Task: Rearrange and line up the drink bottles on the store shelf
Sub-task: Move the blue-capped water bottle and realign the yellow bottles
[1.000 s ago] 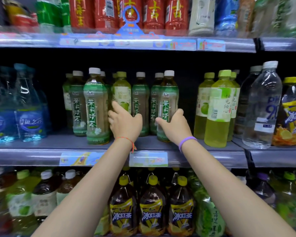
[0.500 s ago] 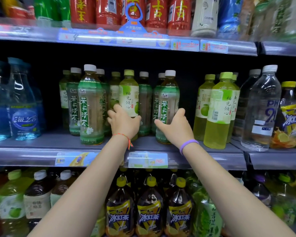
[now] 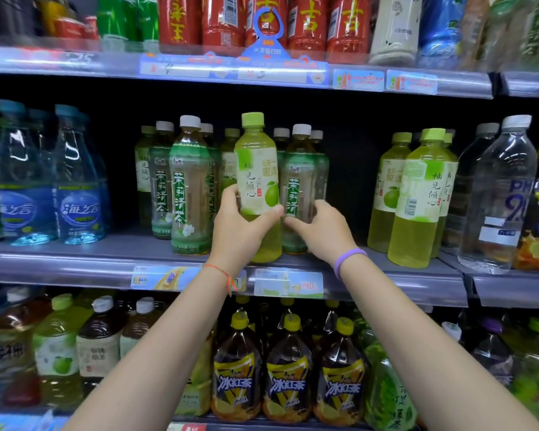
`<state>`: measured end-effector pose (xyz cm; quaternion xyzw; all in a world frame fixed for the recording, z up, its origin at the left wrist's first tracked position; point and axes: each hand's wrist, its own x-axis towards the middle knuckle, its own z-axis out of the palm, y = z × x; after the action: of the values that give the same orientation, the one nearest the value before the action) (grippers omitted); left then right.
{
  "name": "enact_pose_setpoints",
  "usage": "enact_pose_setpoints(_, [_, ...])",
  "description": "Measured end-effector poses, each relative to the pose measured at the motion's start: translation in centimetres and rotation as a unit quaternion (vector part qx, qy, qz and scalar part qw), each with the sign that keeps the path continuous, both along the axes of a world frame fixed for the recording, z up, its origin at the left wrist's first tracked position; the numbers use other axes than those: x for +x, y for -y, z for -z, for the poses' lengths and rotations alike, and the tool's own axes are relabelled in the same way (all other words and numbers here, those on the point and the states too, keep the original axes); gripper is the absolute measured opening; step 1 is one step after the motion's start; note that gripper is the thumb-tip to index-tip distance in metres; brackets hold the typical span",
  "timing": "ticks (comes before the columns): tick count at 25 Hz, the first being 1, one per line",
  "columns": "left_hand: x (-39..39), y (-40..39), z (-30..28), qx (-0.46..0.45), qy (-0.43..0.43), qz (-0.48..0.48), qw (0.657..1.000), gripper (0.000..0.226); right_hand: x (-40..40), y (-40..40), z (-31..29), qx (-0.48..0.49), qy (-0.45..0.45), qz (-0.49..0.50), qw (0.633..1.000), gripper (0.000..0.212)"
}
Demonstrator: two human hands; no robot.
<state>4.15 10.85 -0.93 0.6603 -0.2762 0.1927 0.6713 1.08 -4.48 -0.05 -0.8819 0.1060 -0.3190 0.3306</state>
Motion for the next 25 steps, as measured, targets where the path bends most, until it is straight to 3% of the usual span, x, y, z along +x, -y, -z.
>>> enact_pose_setpoints(3, [-1.4, 0.1, -0.4, -0.076, 0.071, 0.024, 0.994, 0.050, -0.4, 0.1, -0.1, 0.052, -0.001, -0.061, 0.997, 0.033])
enact_pose_setpoints(6, [-2.9, 1.0, -1.5, -0.079, 0.128, 0.071, 0.986, 0.052, -1.8, 0.5, -0.5, 0.117, 0.047, -0.089, 0.988, 0.025])
enact_pose_setpoints(11, [-4.1, 6.1, -2.6, -0.067, 0.117, 0.156, 0.978, 0.055, -4.3, 2.3, -0.8, 0.162, 0.176, -0.054, 0.969, 0.023])
enact_pose_setpoints(14, [-3.6, 10.1, -2.7, -0.068, 0.068, 0.191, 0.977, 0.060, -6.9, 4.7, -1.3, 0.119, 0.227, 0.008, 0.967, 0.019])
enact_pose_setpoints(17, [-3.3, 13.6, -2.0, -0.053, 0.006, 0.223, 0.973, 0.058, -8.9, 6.8, -1.2, 0.069, 0.139, 0.005, 0.988, 0.013])
enact_pose_setpoints(19, [-3.2, 15.0, -1.7, -0.035, -0.017, 0.220, 0.975, 0.055, -9.5, 7.6, -0.7, 0.046, 0.080, -0.008, 0.996, 0.027])
enact_pose_setpoints(21, [-2.4, 16.5, -1.8, -0.023, -0.038, 0.220, 0.974, 0.054, -9.7, 8.3, -0.1, 0.005, 0.088, -0.009, 0.996, 0.037])
enact_pose_setpoints(25, [-0.9, 18.7, -1.7, 0.024, -0.058, 0.217, 0.974, 0.072, -9.0, 9.7, 0.5, -0.075, 0.100, 0.028, 0.992, 0.018])
